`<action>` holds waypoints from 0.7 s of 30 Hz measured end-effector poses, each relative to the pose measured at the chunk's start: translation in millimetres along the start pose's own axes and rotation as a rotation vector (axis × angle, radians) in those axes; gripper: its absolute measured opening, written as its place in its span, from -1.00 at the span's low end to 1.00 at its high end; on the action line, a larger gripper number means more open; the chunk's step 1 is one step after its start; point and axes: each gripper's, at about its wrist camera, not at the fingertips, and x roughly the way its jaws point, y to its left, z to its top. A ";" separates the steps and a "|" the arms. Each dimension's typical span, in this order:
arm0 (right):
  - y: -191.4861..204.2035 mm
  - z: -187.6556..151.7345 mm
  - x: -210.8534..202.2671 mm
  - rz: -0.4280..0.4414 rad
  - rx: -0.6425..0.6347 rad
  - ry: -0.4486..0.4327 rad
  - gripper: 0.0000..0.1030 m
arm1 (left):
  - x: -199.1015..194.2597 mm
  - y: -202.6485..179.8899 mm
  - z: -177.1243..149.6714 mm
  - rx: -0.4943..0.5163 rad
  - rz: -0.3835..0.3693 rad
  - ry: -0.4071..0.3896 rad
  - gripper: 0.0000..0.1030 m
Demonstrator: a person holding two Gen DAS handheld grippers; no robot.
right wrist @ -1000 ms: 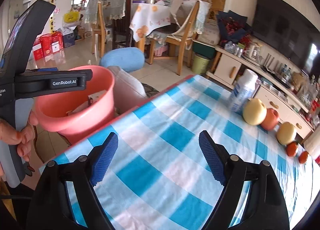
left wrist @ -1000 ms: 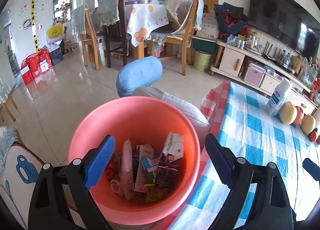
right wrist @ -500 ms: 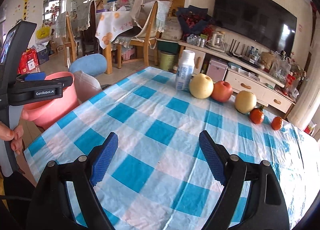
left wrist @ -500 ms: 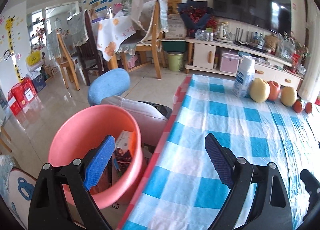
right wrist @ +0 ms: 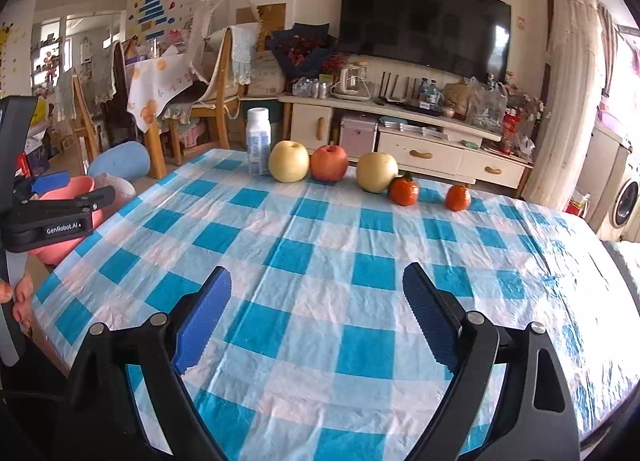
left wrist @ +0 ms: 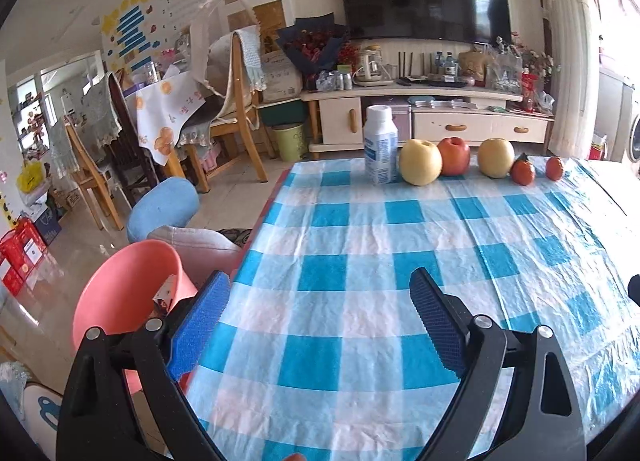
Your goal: Collect trash
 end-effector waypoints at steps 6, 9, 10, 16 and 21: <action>-32.1 -12.4 -33.0 -0.064 0.052 -0.057 0.74 | -34.9 -46.1 -10.6 0.030 -0.071 -0.048 0.89; -43.9 -19.6 -49.1 -0.097 0.074 -0.091 0.77 | -49.4 -68.3 -14.3 0.044 -0.102 -0.064 0.89; -47.5 -22.0 -54.3 -0.108 0.079 -0.102 0.79 | -53.7 -74.4 -15.6 0.050 -0.111 -0.068 0.89; -62.3 -33.9 -79.0 -0.164 0.076 -0.158 0.80 | -75.8 -103.5 -21.6 0.064 -0.157 -0.075 0.90; -73.1 -42.0 -89.9 -0.182 0.087 -0.176 0.81 | -86.1 -116.9 -24.1 0.064 -0.168 -0.072 0.90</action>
